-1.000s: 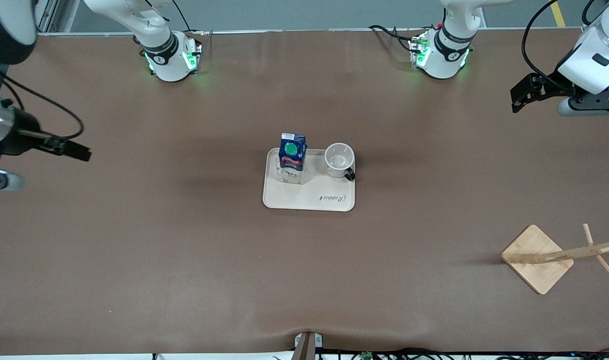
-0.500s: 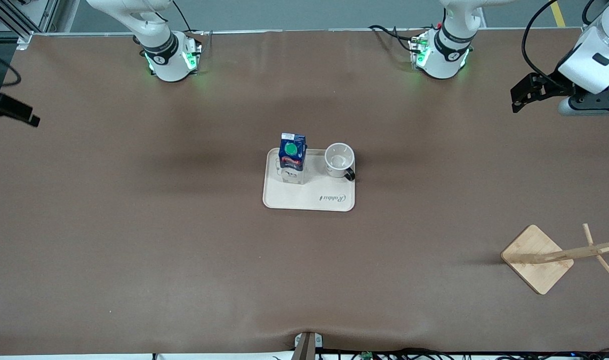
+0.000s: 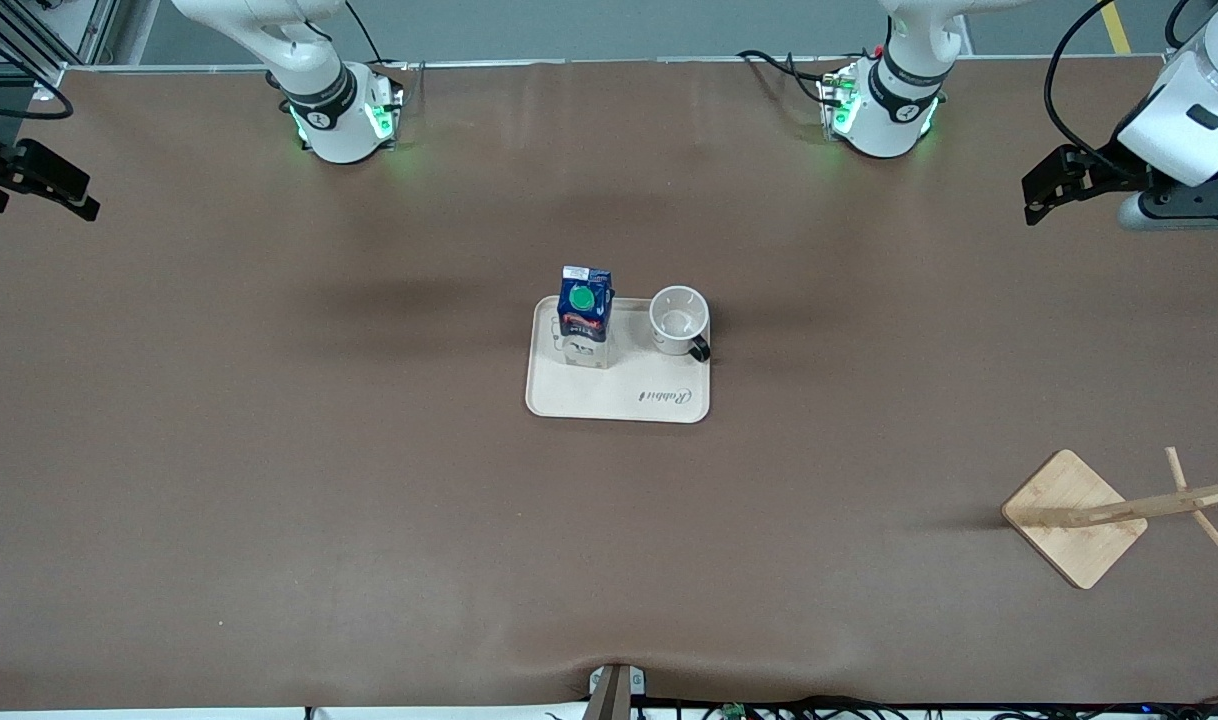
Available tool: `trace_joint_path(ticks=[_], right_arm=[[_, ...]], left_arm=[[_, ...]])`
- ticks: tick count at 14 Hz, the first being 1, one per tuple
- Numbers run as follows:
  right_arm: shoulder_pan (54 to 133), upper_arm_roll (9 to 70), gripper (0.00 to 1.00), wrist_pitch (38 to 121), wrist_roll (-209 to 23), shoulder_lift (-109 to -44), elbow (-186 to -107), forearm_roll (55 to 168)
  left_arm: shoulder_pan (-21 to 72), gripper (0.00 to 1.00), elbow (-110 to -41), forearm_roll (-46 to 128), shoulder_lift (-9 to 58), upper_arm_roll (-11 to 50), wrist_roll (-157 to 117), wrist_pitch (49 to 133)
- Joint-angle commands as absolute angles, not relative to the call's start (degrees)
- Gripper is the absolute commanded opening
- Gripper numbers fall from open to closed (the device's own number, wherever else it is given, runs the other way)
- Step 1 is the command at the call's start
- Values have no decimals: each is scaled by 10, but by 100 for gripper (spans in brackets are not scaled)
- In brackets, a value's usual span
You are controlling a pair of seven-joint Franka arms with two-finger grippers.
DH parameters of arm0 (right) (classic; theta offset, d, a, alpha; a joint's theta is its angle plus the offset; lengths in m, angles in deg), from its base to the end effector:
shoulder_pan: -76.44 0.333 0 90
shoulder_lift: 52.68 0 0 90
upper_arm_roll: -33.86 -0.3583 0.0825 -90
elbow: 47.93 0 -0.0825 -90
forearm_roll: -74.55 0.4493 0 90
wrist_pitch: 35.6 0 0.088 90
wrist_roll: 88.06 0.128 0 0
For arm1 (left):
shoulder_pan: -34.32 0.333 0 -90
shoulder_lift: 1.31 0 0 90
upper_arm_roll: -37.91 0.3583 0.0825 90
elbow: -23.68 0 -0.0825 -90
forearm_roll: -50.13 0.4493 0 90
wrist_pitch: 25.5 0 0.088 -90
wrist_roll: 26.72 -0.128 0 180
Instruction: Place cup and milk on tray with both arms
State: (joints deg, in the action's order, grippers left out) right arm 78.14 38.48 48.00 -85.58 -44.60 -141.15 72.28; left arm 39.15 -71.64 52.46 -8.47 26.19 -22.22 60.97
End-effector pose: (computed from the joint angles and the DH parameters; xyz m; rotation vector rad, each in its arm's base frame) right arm 0.5555 -0.0374 0.6891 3.1096 -0.1512 -0.0427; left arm 0.5643 -0.0703 0.6638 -3.0720 0.0582 0.0390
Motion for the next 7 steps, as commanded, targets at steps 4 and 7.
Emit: trace_joint_path(ticks=[4, 7], right_arm=[[764, 390, 100, 470, -855, -458, -1391, 709], [758, 390, 100, 480, -854, -462, -1390, 710]], left_arm=[[394, 100, -697, 513, -78, 262, -231, 610], [395, 100, -697, 513, -80, 262, -233, 595]])
